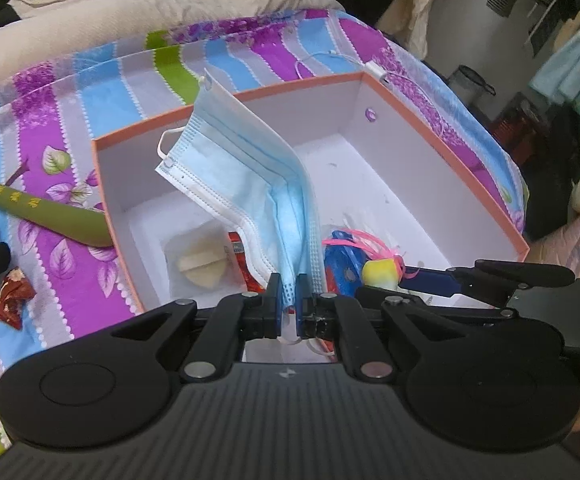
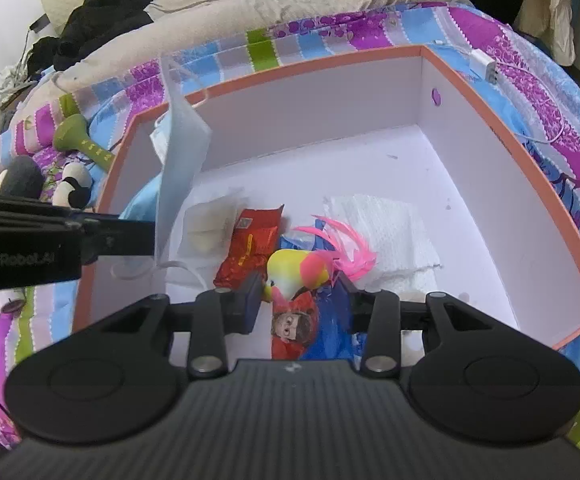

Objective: Organize soft objects
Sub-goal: 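Open both grippers to drop the mask and toy bird into the box, then withdraw both grippers from the box back toward the remaining toys, then lower the left gripper onto the panda plush while the right lowers onto the red wrapper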

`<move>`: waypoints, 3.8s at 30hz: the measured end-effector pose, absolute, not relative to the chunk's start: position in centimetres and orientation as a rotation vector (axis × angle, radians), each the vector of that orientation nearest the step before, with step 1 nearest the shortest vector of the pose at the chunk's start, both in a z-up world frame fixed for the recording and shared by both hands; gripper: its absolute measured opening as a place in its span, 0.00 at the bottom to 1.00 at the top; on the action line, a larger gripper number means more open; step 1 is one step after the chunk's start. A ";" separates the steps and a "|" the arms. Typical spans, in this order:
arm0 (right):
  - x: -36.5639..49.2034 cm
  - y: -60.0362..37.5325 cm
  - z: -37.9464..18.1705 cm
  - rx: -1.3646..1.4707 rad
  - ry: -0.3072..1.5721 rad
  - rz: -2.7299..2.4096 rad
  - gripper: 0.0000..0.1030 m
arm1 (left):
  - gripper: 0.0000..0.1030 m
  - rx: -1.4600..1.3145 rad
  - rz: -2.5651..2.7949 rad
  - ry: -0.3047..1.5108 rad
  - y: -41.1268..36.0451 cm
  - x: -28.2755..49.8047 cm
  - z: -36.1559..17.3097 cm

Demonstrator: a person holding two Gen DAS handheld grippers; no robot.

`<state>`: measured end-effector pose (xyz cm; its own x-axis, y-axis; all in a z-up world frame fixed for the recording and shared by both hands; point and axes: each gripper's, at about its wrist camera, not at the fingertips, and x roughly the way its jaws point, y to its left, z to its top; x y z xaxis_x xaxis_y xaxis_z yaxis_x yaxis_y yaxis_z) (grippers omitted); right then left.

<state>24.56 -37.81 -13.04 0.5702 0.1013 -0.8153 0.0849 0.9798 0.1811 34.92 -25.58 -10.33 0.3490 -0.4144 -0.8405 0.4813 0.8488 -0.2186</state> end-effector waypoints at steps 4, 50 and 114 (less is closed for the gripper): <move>24.6 -38.1 -13.4 0.223 0.976 0.004 0.42 | 0.07 0.067 -0.593 1.075 -26.0 35.1 -10.8; 9.0 -26.7 -5.5 0.108 0.681 0.174 0.63 | 0.62 -0.058 -0.391 0.744 -9.9 13.5 -1.9; 15.8 -13.0 -16.3 0.038 0.680 0.329 0.62 | 0.61 -0.137 -0.164 0.859 6.1 22.7 -15.2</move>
<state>15.77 -12.99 -16.30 0.7281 0.3108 -0.6110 -0.2858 0.9478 0.1415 22.66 6.09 -15.19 0.6419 -0.1990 -0.7406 0.0885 0.9785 -0.1862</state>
